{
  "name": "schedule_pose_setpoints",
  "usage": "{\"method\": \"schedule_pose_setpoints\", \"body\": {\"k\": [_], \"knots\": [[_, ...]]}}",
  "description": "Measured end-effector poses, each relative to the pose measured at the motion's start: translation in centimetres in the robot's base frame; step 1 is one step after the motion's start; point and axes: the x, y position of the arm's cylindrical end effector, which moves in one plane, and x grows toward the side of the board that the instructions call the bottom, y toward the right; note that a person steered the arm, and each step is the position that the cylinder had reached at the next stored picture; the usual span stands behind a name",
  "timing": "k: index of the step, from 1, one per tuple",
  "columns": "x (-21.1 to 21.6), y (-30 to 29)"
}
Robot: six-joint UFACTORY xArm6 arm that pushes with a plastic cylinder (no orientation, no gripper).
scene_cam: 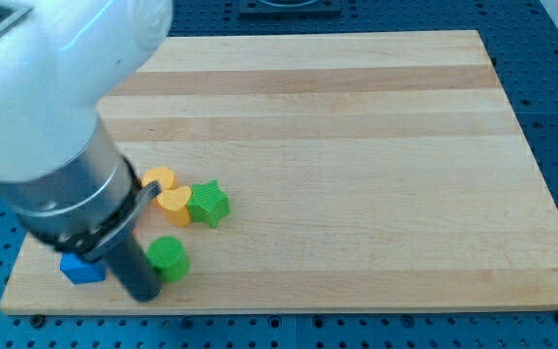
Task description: Separate the yellow blocks from the group of blocks
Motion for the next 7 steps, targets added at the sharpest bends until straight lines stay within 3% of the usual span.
{"method": "schedule_pose_setpoints", "body": {"k": [2, 3, 5, 7], "knots": [[-10.8, 1.2], [-11.2, 1.2], [-7.3, 0.6], [-11.7, -1.7]]}}
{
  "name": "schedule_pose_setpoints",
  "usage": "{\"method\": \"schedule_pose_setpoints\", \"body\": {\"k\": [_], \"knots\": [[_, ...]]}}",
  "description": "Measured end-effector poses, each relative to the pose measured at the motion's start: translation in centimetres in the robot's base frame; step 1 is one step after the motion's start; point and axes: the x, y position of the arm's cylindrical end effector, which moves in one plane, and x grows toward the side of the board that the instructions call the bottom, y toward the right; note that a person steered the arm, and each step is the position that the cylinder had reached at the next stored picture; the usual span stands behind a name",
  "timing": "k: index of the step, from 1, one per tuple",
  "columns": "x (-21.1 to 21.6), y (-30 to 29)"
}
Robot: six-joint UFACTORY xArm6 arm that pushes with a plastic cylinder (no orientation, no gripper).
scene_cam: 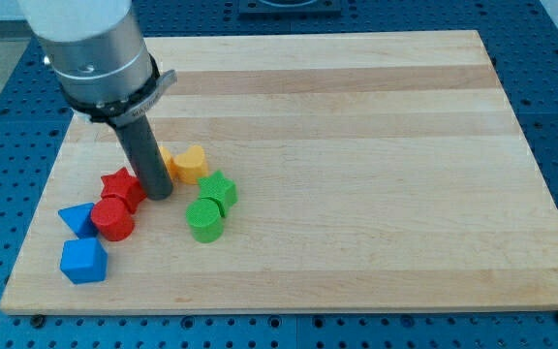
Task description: Separate the yellow blocks from the group of blocks
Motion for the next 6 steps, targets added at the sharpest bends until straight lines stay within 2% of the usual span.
{"method": "schedule_pose_setpoints", "body": {"k": [2, 4, 6], "knots": [[-0.7, -1.9], [-4.0, -4.1], [-8.3, -3.1]]}}
